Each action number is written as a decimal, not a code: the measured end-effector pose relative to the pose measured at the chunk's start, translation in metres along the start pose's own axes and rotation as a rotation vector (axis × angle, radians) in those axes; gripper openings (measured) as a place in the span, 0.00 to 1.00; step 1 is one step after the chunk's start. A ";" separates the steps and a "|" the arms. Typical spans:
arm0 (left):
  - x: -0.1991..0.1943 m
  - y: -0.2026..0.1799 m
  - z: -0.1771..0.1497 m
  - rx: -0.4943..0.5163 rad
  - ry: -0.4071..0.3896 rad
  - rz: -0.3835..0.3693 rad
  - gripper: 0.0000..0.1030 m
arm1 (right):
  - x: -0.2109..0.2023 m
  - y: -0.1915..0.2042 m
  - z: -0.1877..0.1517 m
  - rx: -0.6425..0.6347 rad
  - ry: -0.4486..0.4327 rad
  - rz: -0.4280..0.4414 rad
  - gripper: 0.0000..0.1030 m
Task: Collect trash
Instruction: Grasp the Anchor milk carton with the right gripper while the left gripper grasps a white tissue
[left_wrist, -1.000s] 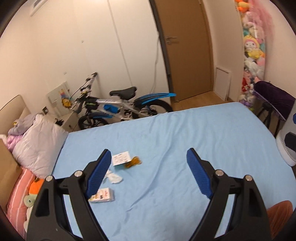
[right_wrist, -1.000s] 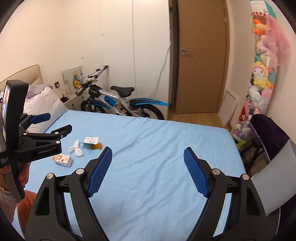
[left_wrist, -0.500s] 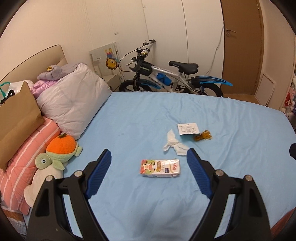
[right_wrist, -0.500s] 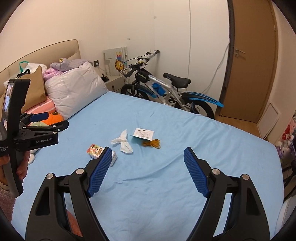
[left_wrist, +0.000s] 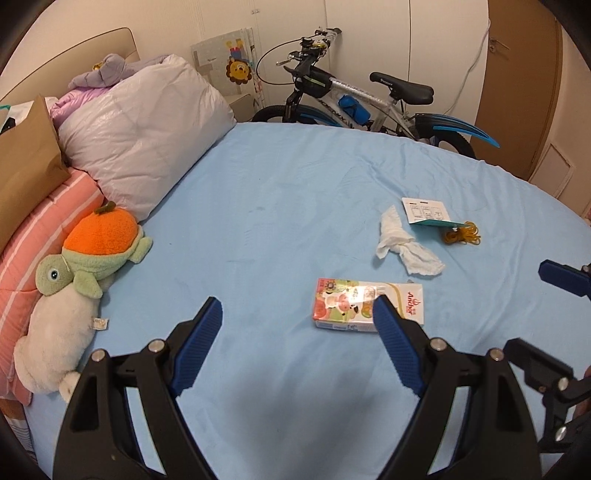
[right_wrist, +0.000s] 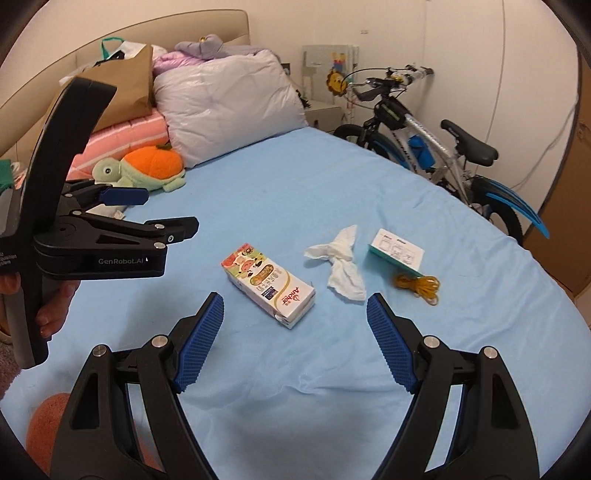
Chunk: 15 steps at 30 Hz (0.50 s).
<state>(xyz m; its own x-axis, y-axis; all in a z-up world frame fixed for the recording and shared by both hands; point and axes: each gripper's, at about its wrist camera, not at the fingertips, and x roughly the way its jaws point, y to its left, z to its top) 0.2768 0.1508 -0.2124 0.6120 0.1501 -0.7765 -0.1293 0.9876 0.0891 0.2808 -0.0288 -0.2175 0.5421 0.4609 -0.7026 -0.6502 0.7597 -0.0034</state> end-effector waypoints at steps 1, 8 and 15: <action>0.006 0.002 0.000 -0.004 0.006 -0.003 0.81 | 0.012 0.002 0.000 -0.013 0.011 0.012 0.75; 0.040 0.004 -0.008 -0.015 0.029 0.004 0.81 | 0.079 0.007 -0.001 -0.090 0.075 0.068 0.75; 0.062 0.006 -0.027 0.003 0.076 0.004 0.81 | 0.116 0.014 0.001 -0.220 0.130 0.104 0.75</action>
<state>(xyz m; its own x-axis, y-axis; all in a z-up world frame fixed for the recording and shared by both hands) 0.2928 0.1651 -0.2766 0.5507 0.1501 -0.8211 -0.1294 0.9872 0.0937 0.3351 0.0364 -0.2986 0.4029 0.4578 -0.7925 -0.8064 0.5871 -0.0708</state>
